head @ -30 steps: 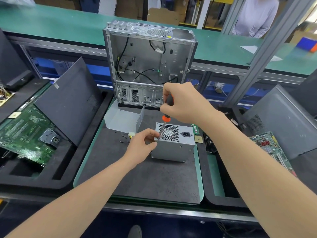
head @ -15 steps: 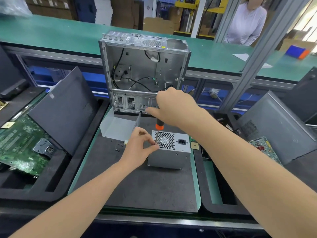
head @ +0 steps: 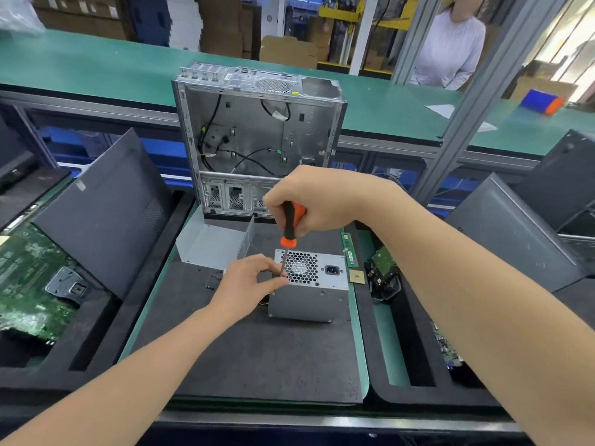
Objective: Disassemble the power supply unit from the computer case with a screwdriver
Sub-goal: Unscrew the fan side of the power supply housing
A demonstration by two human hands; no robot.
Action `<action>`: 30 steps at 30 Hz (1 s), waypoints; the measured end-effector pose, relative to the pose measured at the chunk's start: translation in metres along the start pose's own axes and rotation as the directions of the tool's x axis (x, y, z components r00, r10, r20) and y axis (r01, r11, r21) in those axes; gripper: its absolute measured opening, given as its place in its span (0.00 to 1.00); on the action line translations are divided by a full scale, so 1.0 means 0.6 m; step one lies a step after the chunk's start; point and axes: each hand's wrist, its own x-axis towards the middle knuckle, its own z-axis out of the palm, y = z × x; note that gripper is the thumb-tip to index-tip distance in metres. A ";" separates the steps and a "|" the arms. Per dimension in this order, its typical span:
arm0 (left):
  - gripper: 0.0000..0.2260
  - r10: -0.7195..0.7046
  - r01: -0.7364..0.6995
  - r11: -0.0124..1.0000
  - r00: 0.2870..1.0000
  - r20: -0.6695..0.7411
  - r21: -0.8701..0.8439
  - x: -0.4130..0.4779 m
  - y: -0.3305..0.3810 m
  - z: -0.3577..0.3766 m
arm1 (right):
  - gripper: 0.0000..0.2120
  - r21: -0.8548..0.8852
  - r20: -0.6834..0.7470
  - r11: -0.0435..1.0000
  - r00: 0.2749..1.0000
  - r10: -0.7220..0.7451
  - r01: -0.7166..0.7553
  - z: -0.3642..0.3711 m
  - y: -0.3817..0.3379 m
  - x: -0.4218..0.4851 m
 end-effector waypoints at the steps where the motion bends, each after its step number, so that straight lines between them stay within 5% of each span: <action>1: 0.02 -0.001 0.001 1.000 1.000 -0.008 -0.015 -0.001 -0.001 0.001 | 0.10 -0.029 0.009 0.999 0.999 -0.045 0.046 0.000 -0.001 0.003; 4: 0.03 -0.011 0.009 0.999 0.998 -0.058 -0.035 -0.005 -0.003 0.006 | 0.13 -0.071 0.001 0.986 0.989 -0.151 0.151 0.003 -0.005 0.012; 10: 0.04 -0.025 0.024 1.000 0.997 -0.077 -0.017 -0.007 -0.007 0.011 | 0.07 -0.134 -0.084 0.991 0.996 -0.016 0.004 0.014 -0.018 0.010; 13: 0.03 -0.028 0.027 0.999 0.998 -0.063 -0.026 -0.007 -0.009 0.009 | 0.21 -0.250 -0.316 0.918 0.922 0.224 -0.308 0.033 -0.035 0.021; 17: 0.04 0.033 -0.031 0.999 0.999 -0.029 0.044 -0.002 -0.002 0.000 | 0.26 -0.125 -0.300 0.827 0.816 0.494 -0.547 0.042 -0.030 0.029; 20: 0.03 0.037 -0.037 0.998 0.999 -0.006 0.051 0.015 0.012 -0.012 | 0.21 -0.100 -0.245 0.879 0.867 0.433 -0.467 0.042 -0.023 0.030; 24: 0.06 -0.020 0.069 0.961 0.983 0.182 -0.268 0.037 0.032 -0.018 | 0.11 -0.040 -0.119 0.978 0.973 0.198 -0.204 0.027 -0.017 0.017; 30: 0.13 0.027 0.083 0.936 0.952 0.305 -0.342 0.032 0.016 -0.019 | 0.08 0.006 -0.018 1.000 1.000 -0.007 0.008 -0.002 -0.003 0.004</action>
